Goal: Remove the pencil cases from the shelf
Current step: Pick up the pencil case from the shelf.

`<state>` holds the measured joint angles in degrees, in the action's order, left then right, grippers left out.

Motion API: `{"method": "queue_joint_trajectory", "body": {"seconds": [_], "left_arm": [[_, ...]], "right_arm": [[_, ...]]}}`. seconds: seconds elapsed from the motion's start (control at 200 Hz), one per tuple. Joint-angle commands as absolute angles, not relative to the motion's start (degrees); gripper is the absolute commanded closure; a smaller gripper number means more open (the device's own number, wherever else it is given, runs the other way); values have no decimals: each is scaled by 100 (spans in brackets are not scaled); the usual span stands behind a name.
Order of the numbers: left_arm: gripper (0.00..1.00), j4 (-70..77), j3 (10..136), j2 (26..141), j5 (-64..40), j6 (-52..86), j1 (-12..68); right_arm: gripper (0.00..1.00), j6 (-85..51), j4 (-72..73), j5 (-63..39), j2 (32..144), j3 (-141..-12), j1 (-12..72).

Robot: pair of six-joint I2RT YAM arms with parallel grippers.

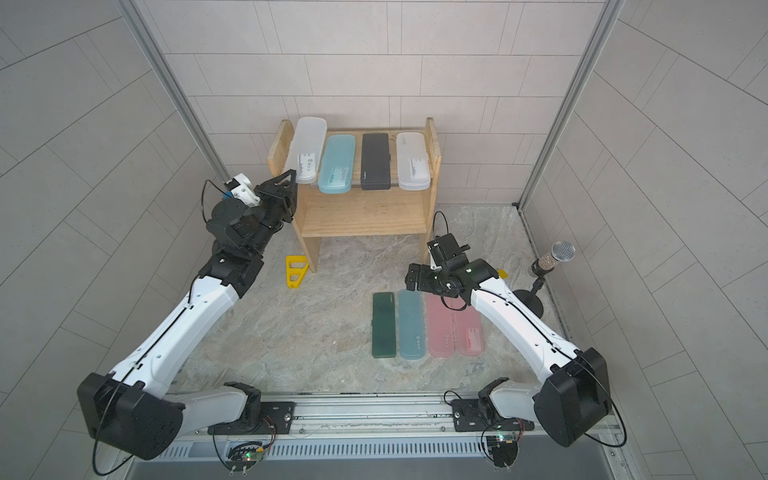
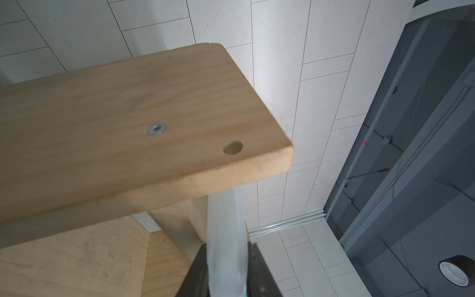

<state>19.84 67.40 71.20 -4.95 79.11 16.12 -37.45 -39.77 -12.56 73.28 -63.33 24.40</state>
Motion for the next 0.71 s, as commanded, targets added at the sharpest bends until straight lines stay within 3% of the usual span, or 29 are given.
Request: {"method": "queue_joint_trajectory", "body": {"seconds": [0.0, 0.055, 0.205, 0.42, 0.565, 0.7], "left_arm": [[91, 1881, 6437, 6906, -460, 7790, 1557], [100, 1995, 6295, 6799, -420, 7707, 1555], [100, 2537, 5761, 6415, -245, 7267, 1530], [100, 4668, 4612, 5789, -549, 5580, 1522], [100, 4709, 4089, 5222, -1111, 4224, 1534], [100, 4118, 3713, 4409, -1184, 3059, 1544]], "right_arm": [[0, -3652, -4104, -1248, 7308, -6449, 2425], [0, -3614, -4138, -1215, 7281, -6472, 2426], [0, -3449, -4237, -1165, 7179, -6711, 2453], [0, -3308, -4159, -910, 6763, -7760, 2838], [0, -3858, -3366, -1383, 6571, -8248, 3233], [0, -4093, -2769, -1118, 6753, -8827, 4046]]}}
